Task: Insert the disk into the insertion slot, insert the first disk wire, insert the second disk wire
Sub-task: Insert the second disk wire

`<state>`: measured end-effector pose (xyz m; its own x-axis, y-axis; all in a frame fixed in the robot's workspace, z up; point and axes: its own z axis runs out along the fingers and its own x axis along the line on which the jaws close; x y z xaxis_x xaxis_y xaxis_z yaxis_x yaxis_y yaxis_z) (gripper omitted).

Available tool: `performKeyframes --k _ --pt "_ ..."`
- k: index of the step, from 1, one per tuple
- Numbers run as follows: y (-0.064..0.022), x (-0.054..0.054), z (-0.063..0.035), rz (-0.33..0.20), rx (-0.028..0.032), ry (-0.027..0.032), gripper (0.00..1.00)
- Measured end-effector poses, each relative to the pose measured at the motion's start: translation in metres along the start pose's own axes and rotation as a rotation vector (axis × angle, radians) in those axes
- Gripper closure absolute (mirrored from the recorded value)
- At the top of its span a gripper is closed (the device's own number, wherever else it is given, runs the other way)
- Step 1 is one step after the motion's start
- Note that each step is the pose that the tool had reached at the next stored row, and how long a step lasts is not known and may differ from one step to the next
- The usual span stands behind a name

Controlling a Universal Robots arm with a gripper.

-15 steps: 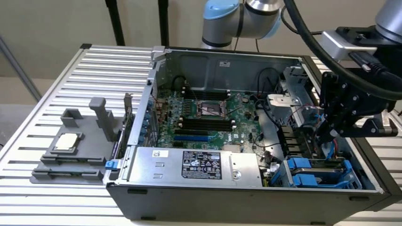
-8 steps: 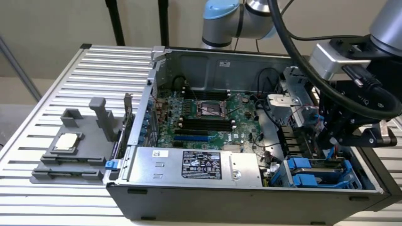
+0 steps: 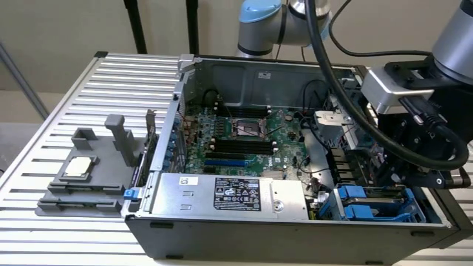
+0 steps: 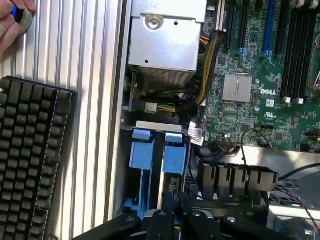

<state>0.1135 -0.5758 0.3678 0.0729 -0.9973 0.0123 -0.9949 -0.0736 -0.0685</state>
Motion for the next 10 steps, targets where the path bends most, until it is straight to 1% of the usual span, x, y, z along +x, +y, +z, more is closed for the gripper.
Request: performKeyframes --k 2,4,7,9,10 --pt "0.0042 0.0017 0.0018 0.000 0.0059 -0.0028 0.84" --pt "0.0067 0.0023 0.0036 0.001 0.0143 -0.0069 0.84" --pt "0.0075 0.0026 0.0060 0.001 0.0315 -0.0121 0.84" --pt "0.0077 0.0027 0.0077 0.002 0.0412 -0.0154 0.84" --pt "0.0077 0.0028 0.0087 0.002 0.0451 -0.0170 0.84"
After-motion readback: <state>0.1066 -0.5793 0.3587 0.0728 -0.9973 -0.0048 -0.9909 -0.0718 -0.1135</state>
